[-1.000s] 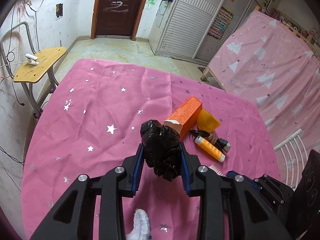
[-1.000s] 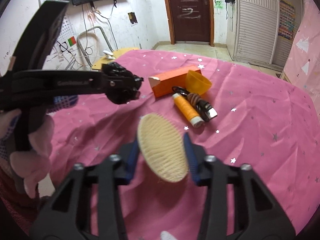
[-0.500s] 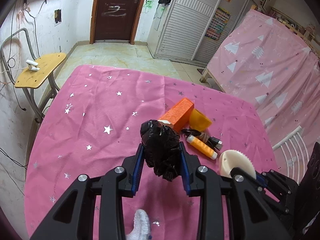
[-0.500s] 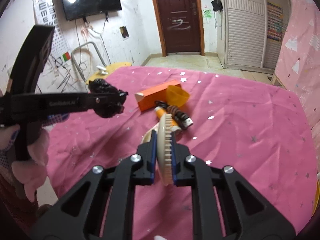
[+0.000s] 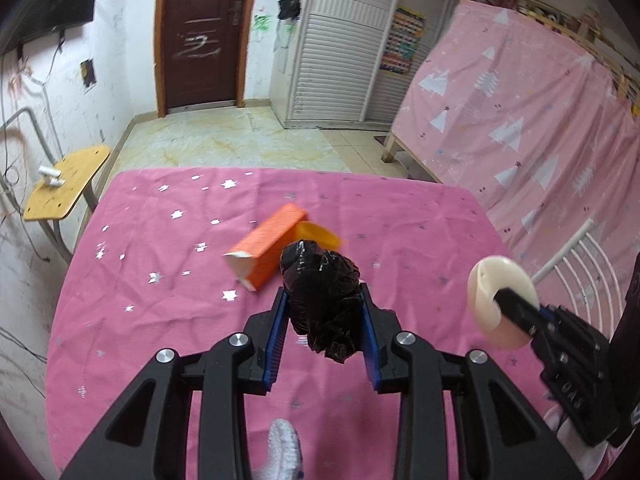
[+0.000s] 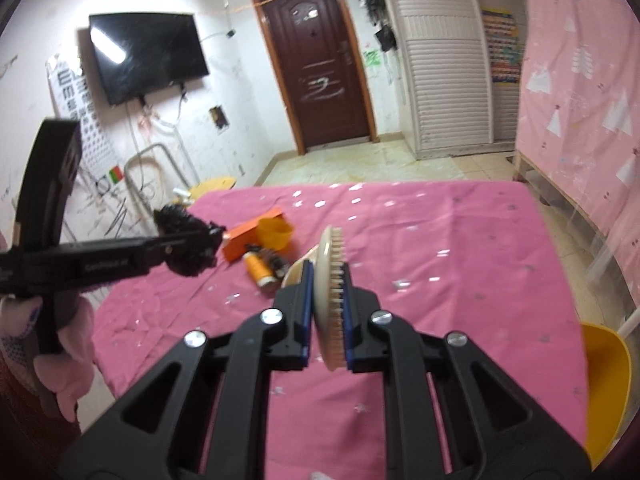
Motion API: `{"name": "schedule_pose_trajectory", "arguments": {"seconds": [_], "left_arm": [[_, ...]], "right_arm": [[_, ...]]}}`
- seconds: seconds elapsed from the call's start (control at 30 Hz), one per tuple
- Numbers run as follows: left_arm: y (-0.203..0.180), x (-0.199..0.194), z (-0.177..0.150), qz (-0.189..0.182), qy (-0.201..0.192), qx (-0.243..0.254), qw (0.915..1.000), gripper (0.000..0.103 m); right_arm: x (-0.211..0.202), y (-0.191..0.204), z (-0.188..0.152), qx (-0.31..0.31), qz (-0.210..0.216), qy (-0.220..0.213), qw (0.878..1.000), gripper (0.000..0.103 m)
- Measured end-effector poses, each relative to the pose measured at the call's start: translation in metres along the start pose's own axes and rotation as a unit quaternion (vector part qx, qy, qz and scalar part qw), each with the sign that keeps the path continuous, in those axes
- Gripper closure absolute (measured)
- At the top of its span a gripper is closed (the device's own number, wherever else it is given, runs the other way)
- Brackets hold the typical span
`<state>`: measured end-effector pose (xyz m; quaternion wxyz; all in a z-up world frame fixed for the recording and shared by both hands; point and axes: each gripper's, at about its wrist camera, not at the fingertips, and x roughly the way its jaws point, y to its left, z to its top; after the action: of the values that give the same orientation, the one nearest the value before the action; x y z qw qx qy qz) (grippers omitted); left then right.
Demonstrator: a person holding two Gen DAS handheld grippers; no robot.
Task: Collect trash
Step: 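Carry black bag and brush to the yellow bucket and release both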
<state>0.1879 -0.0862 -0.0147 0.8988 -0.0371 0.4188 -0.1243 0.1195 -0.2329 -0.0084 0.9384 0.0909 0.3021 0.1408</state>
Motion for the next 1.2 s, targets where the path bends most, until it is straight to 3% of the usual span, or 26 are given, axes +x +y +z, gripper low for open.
{"name": "schedule_pose_trajectory", "arguments": {"seconds": [0.47,0.93,1.2], "left_arm": [[-0.113,0.012,-0.006,-0.028,0.009,0.089,0.9956,0.078],[-0.210,0.023,-0.011,-0.061,0.017,0.162,0.9847,0.078],[-0.284,0.031,-0.014,-0.095,0.016,0.212,0.9725,0.078]], "right_arm": [[-0.073,-0.110,-0.007,0.082,-0.068,-0.075,0.992,0.091],[-0.100,-0.194,-0.027,0.137,-0.154,-0.093,0.974,0.091],[-0.110,-0.234,-0.042,0.187,-0.177,-0.093,0.962,0.091]]}}
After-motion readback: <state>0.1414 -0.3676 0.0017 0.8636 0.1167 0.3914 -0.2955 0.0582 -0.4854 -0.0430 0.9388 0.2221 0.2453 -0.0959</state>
